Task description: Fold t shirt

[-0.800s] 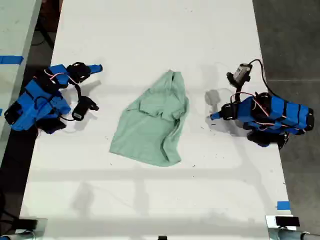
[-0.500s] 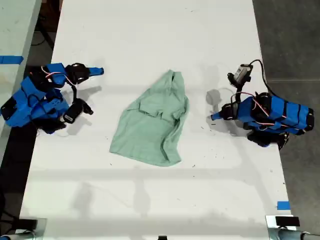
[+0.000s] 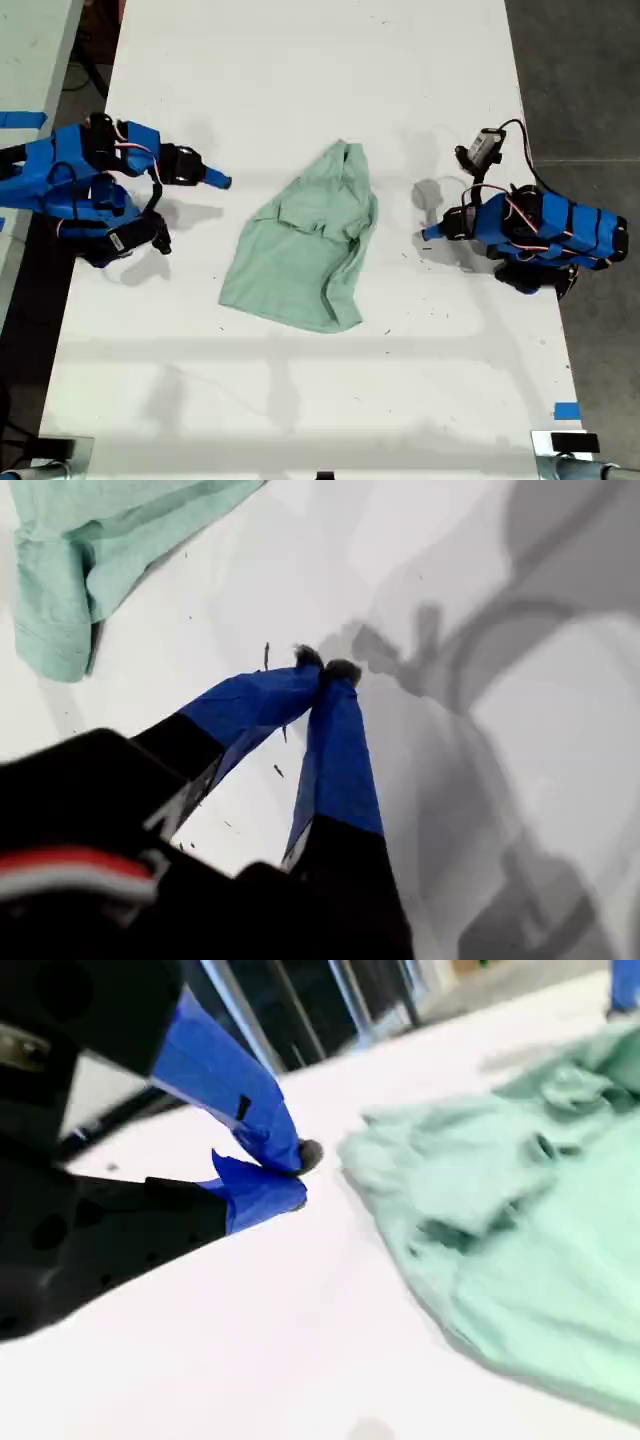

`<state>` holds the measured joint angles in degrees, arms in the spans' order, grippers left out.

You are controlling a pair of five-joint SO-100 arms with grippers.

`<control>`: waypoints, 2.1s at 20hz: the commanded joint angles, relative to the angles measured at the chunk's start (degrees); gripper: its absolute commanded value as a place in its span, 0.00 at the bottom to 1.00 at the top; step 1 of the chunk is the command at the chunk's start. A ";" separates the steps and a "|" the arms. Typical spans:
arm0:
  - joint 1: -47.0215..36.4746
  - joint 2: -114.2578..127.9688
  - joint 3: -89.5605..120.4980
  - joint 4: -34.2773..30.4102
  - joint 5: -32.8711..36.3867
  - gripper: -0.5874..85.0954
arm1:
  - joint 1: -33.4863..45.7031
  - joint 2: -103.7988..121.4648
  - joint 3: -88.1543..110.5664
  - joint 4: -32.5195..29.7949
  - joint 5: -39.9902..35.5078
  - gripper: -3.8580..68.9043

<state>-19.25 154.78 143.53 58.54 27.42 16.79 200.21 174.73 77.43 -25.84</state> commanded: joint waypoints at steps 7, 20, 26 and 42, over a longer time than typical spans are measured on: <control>20.30 -6.50 3.87 -1.14 -40.34 0.18 | 0.44 0.62 2.72 0.09 0.62 0.07; 21.45 -36.56 3.78 -21.97 -45.44 0.19 | 0.18 0.62 2.72 0.09 0.70 0.07; 21.18 -47.02 -4.57 -22.50 -40.96 0.00 | 0.09 0.62 2.72 0.09 0.62 0.07; 21.01 -71.19 -73.21 17.67 -22.32 0.00 | 0.35 0.62 2.72 0.09 0.26 0.07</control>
<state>1.85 89.65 84.81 74.79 1.41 16.79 200.21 174.73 77.43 -25.58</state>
